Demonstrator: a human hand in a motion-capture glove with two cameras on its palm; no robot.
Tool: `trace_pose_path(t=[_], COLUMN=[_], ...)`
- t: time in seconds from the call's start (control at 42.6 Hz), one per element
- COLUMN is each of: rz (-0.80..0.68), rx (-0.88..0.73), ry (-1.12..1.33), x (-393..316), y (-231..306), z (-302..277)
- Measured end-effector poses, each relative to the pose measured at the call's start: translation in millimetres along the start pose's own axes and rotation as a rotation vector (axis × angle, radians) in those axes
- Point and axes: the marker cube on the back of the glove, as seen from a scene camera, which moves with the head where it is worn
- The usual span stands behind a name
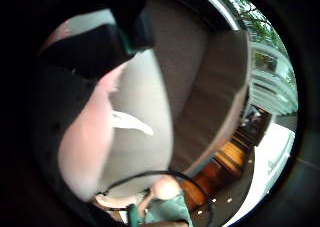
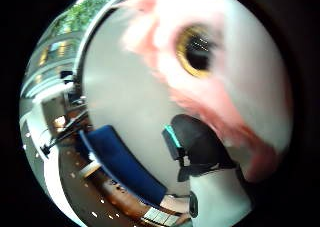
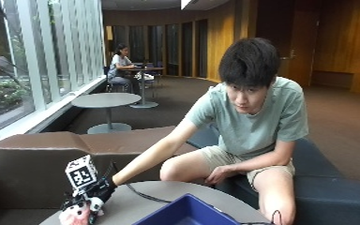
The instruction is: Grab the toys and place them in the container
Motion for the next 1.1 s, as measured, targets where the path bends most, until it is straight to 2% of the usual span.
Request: trace_pose_path(t=[0.117, 0.211, 0.375, 0.61, 0.75, 0.915, 1.102], rz=[-0.036, -0.072, -0.117, -0.178, -0.203, -0.231, -0.328], rx=[0.189, 0.251, 0.276, 0.216, 0.267, 0.351, 0.460], ry=[0.081, 0.064, 0.082, 0.039, 0.023, 0.009, -0.073], x=[-10, -8, -19, -32, -36, -46, -83], y=[2, 0, 5, 29, 51, 91, 149], z=[7, 12, 9, -15, -67, -157, -257])
